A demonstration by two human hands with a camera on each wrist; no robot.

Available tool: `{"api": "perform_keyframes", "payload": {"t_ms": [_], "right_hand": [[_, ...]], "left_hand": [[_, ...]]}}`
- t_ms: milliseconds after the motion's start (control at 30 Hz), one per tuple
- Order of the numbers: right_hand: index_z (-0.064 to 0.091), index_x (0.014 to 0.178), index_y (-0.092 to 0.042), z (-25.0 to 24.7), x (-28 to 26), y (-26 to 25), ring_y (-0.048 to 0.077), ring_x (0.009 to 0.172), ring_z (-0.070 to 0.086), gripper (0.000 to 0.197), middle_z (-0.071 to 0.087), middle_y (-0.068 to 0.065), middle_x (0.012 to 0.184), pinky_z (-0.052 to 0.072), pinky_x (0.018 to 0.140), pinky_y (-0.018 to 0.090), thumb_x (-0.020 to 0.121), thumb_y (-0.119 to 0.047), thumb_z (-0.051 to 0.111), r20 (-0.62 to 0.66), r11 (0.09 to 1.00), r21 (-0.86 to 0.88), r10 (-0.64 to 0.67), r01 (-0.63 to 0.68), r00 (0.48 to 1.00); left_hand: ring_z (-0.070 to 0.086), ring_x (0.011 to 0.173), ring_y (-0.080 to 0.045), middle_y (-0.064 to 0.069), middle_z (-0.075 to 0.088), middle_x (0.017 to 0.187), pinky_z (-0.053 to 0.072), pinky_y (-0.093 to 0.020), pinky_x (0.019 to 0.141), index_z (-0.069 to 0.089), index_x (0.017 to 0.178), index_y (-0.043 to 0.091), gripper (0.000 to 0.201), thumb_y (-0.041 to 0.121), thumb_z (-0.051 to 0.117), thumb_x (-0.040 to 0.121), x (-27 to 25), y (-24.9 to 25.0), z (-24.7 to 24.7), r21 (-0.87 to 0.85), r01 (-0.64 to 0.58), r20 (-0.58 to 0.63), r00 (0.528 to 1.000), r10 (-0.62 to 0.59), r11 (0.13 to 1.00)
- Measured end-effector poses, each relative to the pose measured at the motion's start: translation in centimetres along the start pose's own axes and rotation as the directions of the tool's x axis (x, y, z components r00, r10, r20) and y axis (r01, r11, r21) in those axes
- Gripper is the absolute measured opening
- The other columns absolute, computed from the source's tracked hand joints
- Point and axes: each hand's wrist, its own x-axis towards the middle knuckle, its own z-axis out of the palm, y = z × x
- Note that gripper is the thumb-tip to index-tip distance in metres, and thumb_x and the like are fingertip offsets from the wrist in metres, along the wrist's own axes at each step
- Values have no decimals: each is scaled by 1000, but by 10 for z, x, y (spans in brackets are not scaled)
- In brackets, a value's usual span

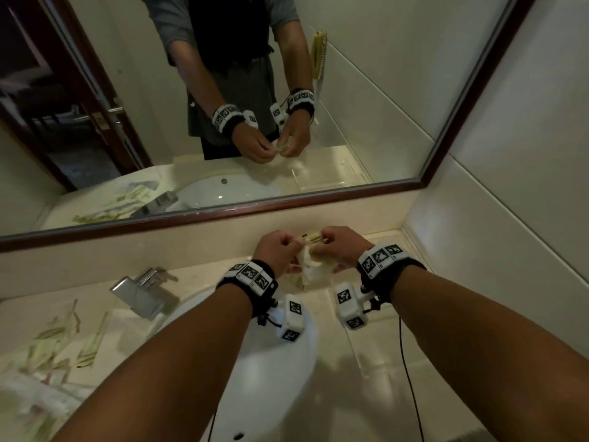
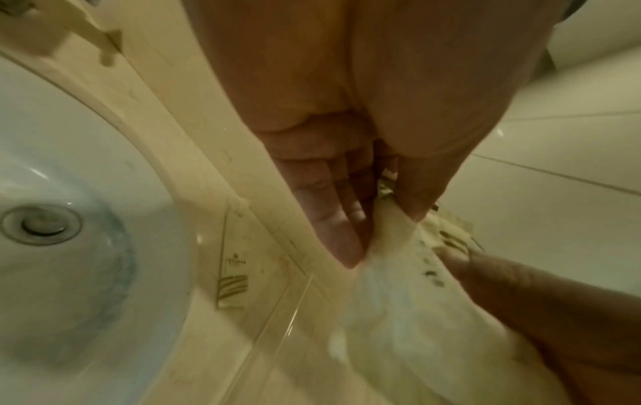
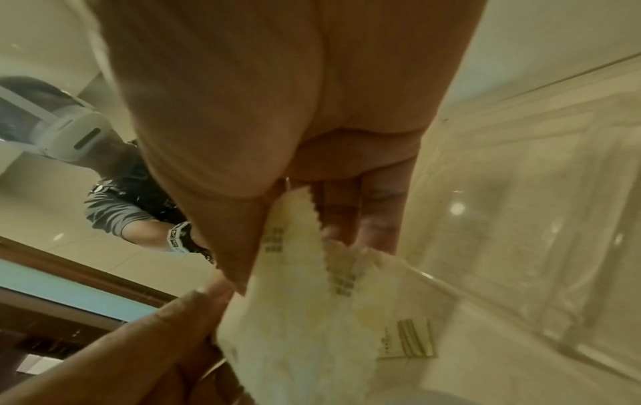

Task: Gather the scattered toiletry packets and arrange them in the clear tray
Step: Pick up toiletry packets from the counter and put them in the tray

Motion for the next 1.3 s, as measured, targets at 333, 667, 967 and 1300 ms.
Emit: {"api": "perform_keyframes", "payload": {"t_ms": [333,667,967,1300], "right_hand": [[74,81,-16,-32,-30,98,18,71,62,8,69,2,77,55,66,34,77,-19,81,-13,988,-31,149,-150,989],[70,104,-16,-44,-49,170,34,84,74,26,75,18,97,56,86,49,78,-13,76,199,879,48,458,-475,867],[65,98,-20,-35,-40,188,33,93,68,23,67,12,103,62,75,43,83,-3,66,31,875,-4,483,-484,875],[53,98,-27,-1,-32,218,24,88,59,19,61,3,99,50,75,30,84,-14,56,-142,841,-374,364,-390,920]], "left_hand": [[71,70,-21,-14,70,80,62,-39,68,65,84,7,13,16,63,93,-15,-35,74,307,80,159,978,-134,948],[72,76,-32,-22,73,83,62,-45,72,63,70,9,21,13,61,90,-21,-68,127,475,104,141,971,-192,874],[71,79,-23,-10,74,92,61,-39,78,62,90,16,16,22,73,80,-20,-94,150,719,107,128,951,-282,686],[60,114,-25,-5,61,127,49,-30,90,54,127,20,40,26,63,89,-13,-124,160,864,2,143,958,-248,504]]}}
